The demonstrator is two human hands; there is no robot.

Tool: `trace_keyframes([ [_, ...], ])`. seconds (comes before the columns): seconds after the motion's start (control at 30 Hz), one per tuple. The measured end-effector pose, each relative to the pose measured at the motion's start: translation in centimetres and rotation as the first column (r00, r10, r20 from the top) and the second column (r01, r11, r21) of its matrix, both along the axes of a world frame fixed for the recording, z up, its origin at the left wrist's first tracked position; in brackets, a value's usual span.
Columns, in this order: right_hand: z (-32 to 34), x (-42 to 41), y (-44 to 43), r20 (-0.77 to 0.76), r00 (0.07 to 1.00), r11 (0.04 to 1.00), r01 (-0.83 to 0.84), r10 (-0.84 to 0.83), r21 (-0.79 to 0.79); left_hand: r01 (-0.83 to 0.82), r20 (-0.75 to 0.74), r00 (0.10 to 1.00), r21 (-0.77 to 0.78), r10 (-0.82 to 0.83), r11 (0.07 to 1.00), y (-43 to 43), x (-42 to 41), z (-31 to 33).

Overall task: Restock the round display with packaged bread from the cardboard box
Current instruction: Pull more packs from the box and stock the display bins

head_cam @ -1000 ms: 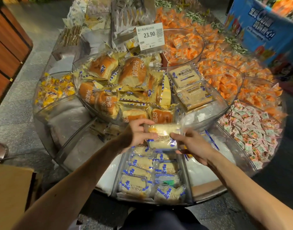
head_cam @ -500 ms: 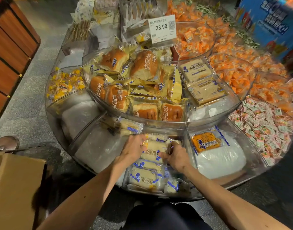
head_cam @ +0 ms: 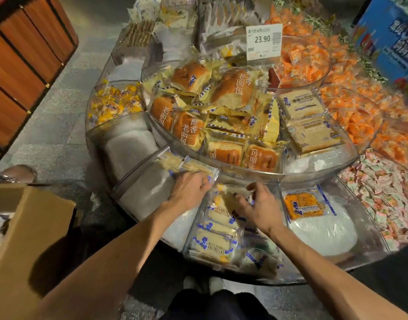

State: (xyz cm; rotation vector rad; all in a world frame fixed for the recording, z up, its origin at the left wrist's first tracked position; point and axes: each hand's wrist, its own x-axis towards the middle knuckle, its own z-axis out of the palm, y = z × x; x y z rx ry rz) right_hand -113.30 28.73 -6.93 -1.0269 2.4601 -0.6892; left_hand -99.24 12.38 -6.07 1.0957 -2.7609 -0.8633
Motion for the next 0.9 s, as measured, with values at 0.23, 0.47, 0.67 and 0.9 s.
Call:
trace_keyframes([
  [0.23,4.5,10.7,-12.1,-0.009,0.863,0.841,-0.494,0.505,-0.221,-0.472,-0.18,0.869,-0.021,0.461,0.881,-6.1,14.3,6.6],
  [0.47,3.7,30.4,-23.1,-0.061,0.544,0.524,-0.829,0.837,-0.196,-0.917,0.004,0.39,0.096,0.921,0.388,-5.9,37.7,1.9],
  [0.67,-1.4,47.7,-32.6,-0.009,0.283,0.283,-0.959,0.959,-0.009,-0.945,0.145,0.084,0.324,0.986,0.033,-9.4,54.6,-7.1],
  [0.9,-11.7,60.2,-42.7,0.151,0.295,0.241,-0.924,0.943,0.298,-0.871,0.285,-0.009,0.468,0.958,-0.147,-18.3,65.1,-18.9],
])
